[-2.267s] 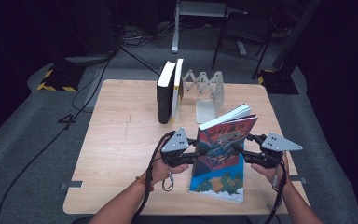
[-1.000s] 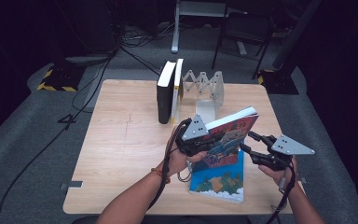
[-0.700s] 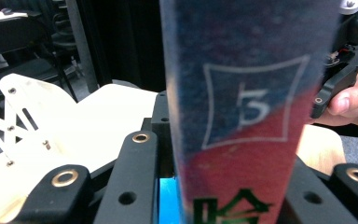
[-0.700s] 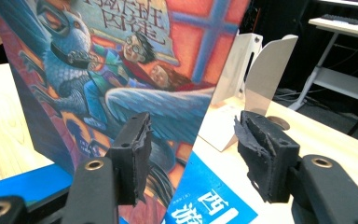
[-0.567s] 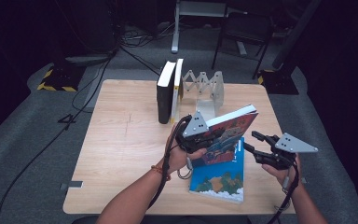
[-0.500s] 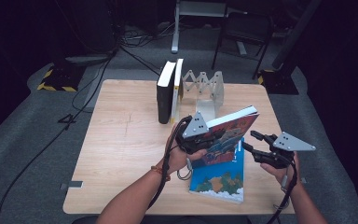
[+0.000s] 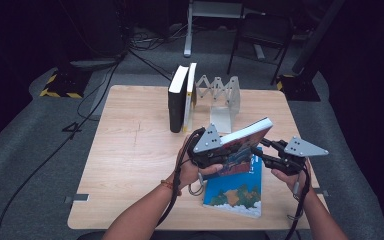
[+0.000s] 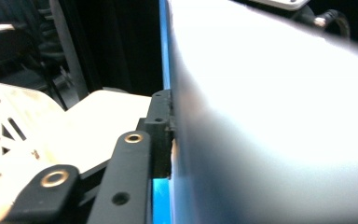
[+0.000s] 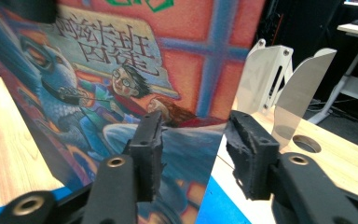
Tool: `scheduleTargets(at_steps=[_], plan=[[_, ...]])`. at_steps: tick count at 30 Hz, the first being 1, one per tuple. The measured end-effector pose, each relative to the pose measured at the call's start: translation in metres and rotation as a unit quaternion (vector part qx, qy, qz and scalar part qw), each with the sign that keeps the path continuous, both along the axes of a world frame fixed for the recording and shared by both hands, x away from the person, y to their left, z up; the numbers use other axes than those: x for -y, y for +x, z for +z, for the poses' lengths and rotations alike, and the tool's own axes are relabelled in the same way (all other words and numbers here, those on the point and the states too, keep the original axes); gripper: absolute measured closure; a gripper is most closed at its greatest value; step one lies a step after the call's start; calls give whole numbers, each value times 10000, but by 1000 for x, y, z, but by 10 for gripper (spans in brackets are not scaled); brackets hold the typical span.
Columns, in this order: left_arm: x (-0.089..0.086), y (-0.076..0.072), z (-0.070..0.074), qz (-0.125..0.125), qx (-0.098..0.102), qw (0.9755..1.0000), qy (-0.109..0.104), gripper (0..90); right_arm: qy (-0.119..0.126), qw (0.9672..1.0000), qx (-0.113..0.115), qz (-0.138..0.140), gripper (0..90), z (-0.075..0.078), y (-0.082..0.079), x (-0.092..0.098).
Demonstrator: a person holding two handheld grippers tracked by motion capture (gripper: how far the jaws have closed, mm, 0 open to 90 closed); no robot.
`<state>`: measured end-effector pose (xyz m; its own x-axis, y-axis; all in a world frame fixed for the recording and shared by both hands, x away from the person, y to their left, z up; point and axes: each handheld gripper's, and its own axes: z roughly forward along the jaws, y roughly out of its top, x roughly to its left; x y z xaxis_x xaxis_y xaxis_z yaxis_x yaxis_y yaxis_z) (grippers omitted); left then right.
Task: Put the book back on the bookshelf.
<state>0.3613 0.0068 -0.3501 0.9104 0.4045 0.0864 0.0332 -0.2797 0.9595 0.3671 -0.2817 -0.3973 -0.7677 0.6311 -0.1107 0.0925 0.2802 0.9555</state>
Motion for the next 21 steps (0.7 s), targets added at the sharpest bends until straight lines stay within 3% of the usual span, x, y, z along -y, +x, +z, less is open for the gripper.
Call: scheduleTargets(at_steps=[4,8,12,16,21], plan=[[0,1,4,28,75,9999,126,717,-40,10000,-10,-52,597,1,1,0],[-1,3,4,47,14,10000,54,725,-50,9999,70,-83,598,2,0,0],[-1,7,4,100,-36,9999,-16,728,-61,9997,132,-179,532,6,-2,-1],[1,11,6,98,-79,9999,6,728,-102,9996,5,-280,492,2,-3,5],[5,19,14,160,-106,9998,-17,728,-332,9980,-272,-468,474,-10,-6,23]])
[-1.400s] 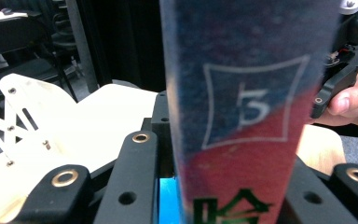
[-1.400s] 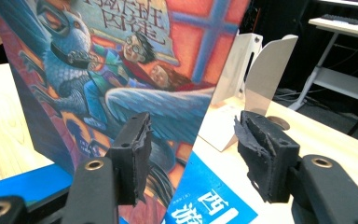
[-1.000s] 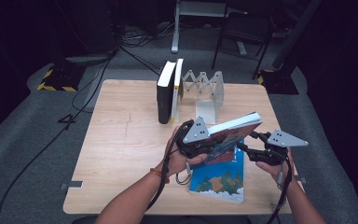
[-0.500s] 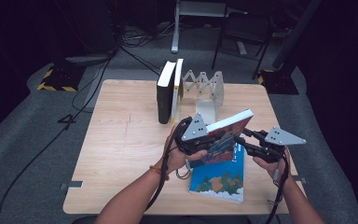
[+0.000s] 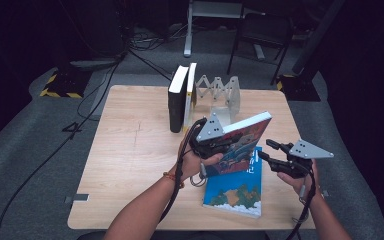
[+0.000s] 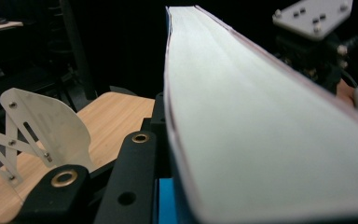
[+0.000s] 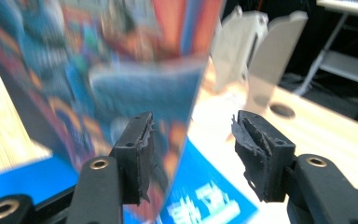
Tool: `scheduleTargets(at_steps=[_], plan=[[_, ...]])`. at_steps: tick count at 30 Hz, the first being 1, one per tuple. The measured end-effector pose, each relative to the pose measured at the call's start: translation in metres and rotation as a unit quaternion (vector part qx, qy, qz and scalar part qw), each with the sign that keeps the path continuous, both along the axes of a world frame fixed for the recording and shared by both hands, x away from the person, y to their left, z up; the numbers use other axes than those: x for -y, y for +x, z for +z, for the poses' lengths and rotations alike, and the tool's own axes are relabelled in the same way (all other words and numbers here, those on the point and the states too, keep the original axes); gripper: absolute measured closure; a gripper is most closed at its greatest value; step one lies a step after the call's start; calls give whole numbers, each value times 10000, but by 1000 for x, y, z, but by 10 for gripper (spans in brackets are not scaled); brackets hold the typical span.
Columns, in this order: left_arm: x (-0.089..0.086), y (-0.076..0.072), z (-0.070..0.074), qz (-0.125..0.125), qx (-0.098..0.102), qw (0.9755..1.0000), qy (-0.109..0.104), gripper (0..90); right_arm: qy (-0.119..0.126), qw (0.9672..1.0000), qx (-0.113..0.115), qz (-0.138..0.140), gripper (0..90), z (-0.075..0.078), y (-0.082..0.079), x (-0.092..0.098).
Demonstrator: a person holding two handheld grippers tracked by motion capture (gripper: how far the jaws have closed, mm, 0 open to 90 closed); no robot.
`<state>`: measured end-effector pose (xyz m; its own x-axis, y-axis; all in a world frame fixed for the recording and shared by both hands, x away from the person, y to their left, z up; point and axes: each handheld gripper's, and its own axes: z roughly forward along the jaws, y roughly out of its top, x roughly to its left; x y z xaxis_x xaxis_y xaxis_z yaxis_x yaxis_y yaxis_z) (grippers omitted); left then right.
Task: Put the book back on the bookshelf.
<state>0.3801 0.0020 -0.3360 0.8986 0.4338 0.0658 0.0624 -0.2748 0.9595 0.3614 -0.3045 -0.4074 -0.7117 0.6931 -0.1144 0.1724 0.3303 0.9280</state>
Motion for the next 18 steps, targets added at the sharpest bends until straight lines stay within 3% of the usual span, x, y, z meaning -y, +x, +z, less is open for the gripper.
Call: scheduleTargets(at_steps=[4,7,12,18], plan=[[1,6,8,134,68,9999,-29,729,-162,9996,-169,-168,467,-10,-2,17],[-2,15,16,356,120,9993,-69,729,-245,9983,-388,-367,450,-20,-3,35],[-8,26,23,688,177,9974,-97,729,-277,9968,-530,-538,437,-29,-4,50],[-24,44,28,1253,157,9919,-106,729,-296,9963,-601,-544,423,-33,-7,54]])
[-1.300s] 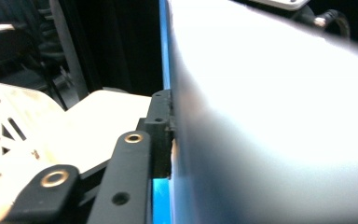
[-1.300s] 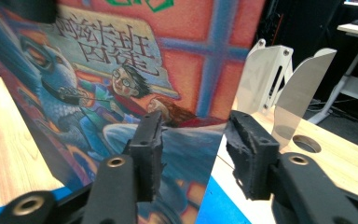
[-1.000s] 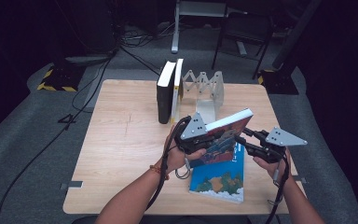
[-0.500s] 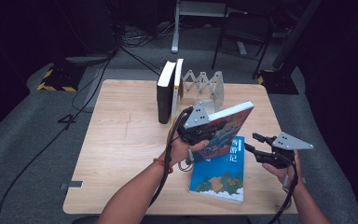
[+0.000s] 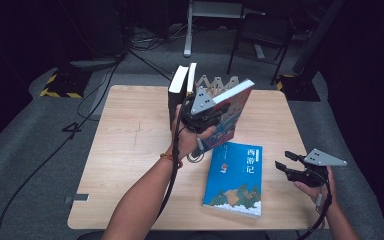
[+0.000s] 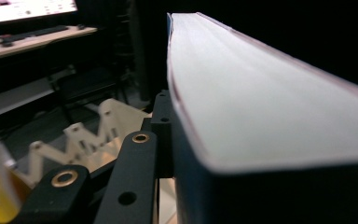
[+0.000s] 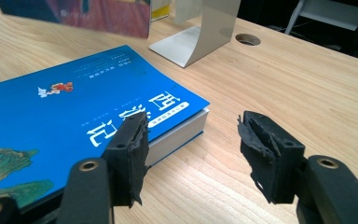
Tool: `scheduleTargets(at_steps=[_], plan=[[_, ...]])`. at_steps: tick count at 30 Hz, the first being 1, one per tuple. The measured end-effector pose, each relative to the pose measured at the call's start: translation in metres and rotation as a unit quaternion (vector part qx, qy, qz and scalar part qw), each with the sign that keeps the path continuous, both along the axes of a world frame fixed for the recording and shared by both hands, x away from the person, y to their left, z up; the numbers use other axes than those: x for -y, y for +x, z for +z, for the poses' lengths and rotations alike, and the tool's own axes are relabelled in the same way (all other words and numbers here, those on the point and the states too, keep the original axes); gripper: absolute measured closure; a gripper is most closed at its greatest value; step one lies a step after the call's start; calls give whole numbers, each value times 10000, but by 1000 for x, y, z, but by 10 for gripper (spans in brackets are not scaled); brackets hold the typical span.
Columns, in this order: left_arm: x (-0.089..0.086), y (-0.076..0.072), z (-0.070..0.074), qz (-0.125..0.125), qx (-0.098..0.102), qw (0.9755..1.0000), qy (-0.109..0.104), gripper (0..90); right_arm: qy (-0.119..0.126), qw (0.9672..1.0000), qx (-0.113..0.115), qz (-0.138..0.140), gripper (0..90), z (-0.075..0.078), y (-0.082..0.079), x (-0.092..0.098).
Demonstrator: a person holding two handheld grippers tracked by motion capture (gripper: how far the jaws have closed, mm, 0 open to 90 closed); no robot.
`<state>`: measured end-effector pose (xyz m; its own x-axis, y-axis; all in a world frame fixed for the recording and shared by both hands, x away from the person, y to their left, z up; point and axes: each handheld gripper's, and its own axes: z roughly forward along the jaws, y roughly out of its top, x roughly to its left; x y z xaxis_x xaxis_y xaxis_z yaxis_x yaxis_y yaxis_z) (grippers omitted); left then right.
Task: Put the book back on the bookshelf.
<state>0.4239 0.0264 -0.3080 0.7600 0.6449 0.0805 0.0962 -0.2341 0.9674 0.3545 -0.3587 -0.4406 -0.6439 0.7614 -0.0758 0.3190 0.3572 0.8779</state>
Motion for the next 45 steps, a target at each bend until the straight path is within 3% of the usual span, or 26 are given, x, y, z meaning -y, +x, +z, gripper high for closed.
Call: scheduleTargets(at_steps=[1,4,5,13,20,24,30,34,40,41,45], plan=[[0,0,0,0,0,10000,0,729,0,10000,0,0,423,0,0,0],[-11,7,1,388,5,9992,20,730,-82,9999,3,86,419,-1,0,-6],[-11,7,1,388,5,9992,20,730,-82,9999,3,86,419,-1,0,-6],[-23,22,-8,1014,-67,9948,93,730,-242,9995,-78,186,414,-8,0,-15],[-28,26,-13,1269,-52,9917,194,729,-449,9985,-124,299,411,-13,-1,-22],[-27,31,-18,1467,-125,9891,90,729,-490,9982,-143,318,411,-14,-1,-24],[-18,42,-31,1670,-266,9856,96,729,-542,9978,-136,343,411,-15,-1,-25],[-14,47,-36,1717,-295,9846,126,729,-543,9978,-147,346,411,-15,-1,-24],[-8,58,-44,1912,-368,9809,0,729,-532,9979,-136,342,411,-15,-1,-22],[-6,61,-46,1989,-380,9793,-5,728,-539,9978,-136,349,411,-15,-1,-22],[-3,67,-50,2041,-431,9780,-29,728,-563,9977,-115,362,411,-15,-2,-22]])
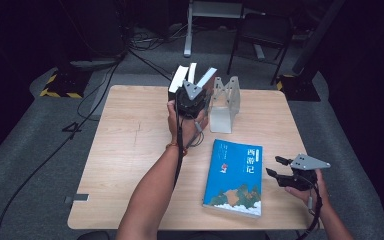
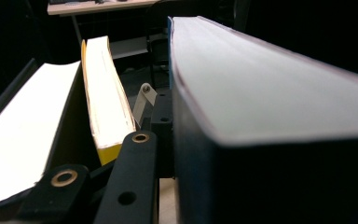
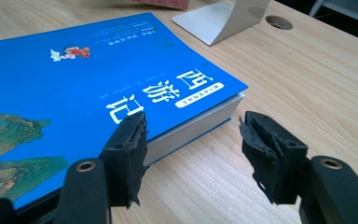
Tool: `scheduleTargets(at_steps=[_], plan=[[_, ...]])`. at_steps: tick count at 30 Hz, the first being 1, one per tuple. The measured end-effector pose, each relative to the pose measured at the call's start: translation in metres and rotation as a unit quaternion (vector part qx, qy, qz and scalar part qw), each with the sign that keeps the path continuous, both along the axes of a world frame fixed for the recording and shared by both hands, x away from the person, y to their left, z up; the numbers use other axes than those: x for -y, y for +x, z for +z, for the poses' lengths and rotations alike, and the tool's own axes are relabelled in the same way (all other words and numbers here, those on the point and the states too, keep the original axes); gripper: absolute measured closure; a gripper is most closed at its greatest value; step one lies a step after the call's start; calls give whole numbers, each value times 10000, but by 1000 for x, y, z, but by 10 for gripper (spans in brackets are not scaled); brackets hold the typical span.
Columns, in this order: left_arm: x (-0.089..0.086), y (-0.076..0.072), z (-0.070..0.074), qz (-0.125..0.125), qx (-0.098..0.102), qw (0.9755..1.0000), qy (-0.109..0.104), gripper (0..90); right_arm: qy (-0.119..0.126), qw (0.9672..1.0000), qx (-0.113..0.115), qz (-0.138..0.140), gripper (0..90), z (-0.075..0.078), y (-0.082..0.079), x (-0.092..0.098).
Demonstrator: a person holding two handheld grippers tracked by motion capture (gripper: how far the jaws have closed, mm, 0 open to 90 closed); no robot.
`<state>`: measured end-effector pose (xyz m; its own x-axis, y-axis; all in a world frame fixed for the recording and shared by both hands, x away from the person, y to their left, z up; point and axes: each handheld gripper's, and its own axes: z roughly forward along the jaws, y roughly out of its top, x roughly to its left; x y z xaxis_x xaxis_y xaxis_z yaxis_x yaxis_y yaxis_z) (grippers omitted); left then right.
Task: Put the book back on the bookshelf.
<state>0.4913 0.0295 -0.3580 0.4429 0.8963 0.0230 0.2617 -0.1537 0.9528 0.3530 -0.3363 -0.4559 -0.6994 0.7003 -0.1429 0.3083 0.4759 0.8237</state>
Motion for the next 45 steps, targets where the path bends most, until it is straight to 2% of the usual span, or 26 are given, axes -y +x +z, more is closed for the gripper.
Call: scheduleTargets(at_steps=[4,15,21,25,26,27,28,31,33,37,42,45], plan=[[4,6,-2,88,3,9999,-71,728,-10,10000,-10,2,411,0,1,1],[25,19,-2,261,167,9995,71,727,-19,10000,-16,-14,414,-1,0,2],[26,30,-4,390,177,9991,-45,725,-55,10000,-22,6,415,-1,0,1],[31,34,-5,472,219,9986,81,724,-71,10000,-33,33,418,-2,-1,0],[32,34,-5,485,229,9985,96,724,-71,10000,-33,33,418,-2,-1,0],[32,33,-6,466,209,9987,19,716,-101,9999,-46,46,420,-3,-1,-1],[30,30,-5,475,189,9986,-149,707,-114,9999,-47,56,420,-3,-1,-1],[30,27,-4,480,173,9986,-136,700,-137,9999,-61,56,420,-4,-1,-1],[26,23,-5,395,188,9990,-111,704,-143,9999,-72,62,420,-4,0,-2],[16,14,-4,266,111,9991,-299,705,-189,9997,-76,95,418,-4,-1,-3],[8,5,-3,207,118,9996,-132,705,-208,9997,-92,93,417,-5,0,-3],[3,3,-2,148,145,9996,-166,682,-258,9995,-127,116,414,-6,-1,-6]])
